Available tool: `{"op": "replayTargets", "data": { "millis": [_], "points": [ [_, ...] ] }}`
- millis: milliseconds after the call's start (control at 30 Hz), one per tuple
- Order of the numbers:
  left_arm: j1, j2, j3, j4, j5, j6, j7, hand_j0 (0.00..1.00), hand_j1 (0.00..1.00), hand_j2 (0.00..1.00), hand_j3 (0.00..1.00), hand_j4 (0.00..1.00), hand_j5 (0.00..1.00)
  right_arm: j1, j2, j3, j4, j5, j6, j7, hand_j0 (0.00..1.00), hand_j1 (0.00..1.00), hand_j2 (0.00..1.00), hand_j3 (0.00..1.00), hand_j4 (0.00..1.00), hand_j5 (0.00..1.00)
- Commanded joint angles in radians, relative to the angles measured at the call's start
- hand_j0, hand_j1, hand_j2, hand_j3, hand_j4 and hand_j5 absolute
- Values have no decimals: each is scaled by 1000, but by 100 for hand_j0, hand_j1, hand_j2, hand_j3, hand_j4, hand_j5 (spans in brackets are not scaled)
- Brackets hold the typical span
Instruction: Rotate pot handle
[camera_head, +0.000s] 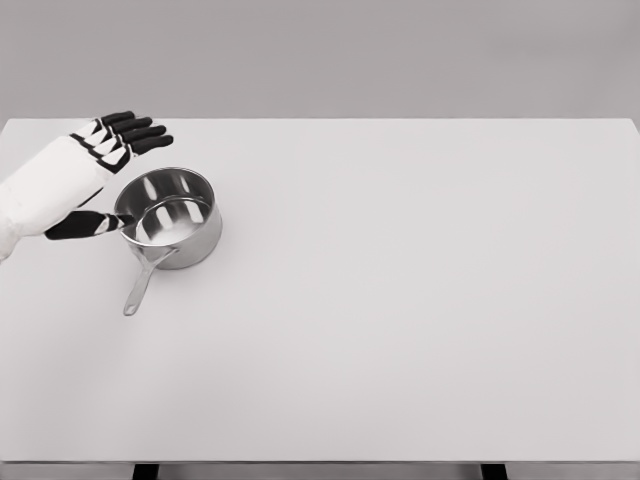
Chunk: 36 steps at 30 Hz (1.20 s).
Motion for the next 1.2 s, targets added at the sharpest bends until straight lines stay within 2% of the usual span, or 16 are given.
{"op": "replayTargets", "data": {
  "millis": [0, 233, 367, 467, 533, 600, 667, 733, 767, 900, 1000, 1067, 1167],
  "points": [
    [0, 0, -62, -1, -12, 1, -36, 100, 100, 100, 100, 100, 100, 0, 0, 0, 0, 0, 0, 0, 100, 100, 100, 100, 100, 100],
    [-26, 3, -166, -2, -19, 1, -27, 100, 100, 100, 100, 100, 100, 0, 0, 0, 0, 0, 0, 0, 100, 100, 100, 100, 100, 100],
    [-60, 3, -234, -2, -33, 1, -25, 100, 100, 100, 100, 100, 100, 0, 0, 0, 0, 0, 0, 0, 100, 100, 100, 100, 100, 100],
    [-97, 3, -267, -2, -73, 1, -25, 100, 100, 100, 100, 100, 100, 0, 0, 0, 0, 0, 0, 0, 100, 100, 100, 100, 100, 100],
    [-163, 12, -326, -1, -70, 1, -25, 100, 100, 100, 100, 100, 100, 0, 0, 0, 0, 0, 0, 0, 100, 100, 100, 100, 100, 100],
    [-239, 57, -381, 1, -40, 1, -31, 100, 100, 100, 100, 100, 100, 0, 0, 0, 0, 0, 0, 0, 100, 100, 100, 100, 100, 100],
    [-316, 130, -474, 1, 48, 1, -48, 100, 100, 100, 100, 100, 100, 0, 0, 0, 0, 0, 0, 0, 100, 100, 100, 100, 100, 100],
    [-397, 213, -583, 1, 169, 1, -123, 100, 100, 100, 100, 100, 100, 0, 0, 0, 0, 0, 0, 0, 100, 100, 100, 100, 100, 100],
    [-413, 227, -603, 1, 200, 1, -149, 100, 100, 100, 100, 100, 100, 0, 0, 0, 0, 0, 0, 0, 100, 100, 100, 100, 100, 100],
    [-413, 236, -613, -1, 277, 1, -143, 100, 100, 100, 100, 100, 100, 0, 0, 0, 0, 0, 0, 0, 100, 100, 100, 100, 100, 100],
    [-411, 225, -613, -1, 278, 1, -30, 100, 100, 100, 100, 100, 100, 0, 0, 0, 0, 0, 0, 0, 100, 100, 100, 100, 100, 100],
    [-400, 224, -613, -2, 270, 1, -21, 100, 100, 100, 100, 100, 100, 0, 0, 0, 0, 0, 0, 0, 100, 100, 100, 100, 100, 100],
    [-396, 204, -613, -2, 194, 1, -18, 100, 100, 100, 100, 100, 100, 0, 0, 0, 0, 0, 0, 0, 100, 100, 100, 100, 100, 100]
  ]
}}
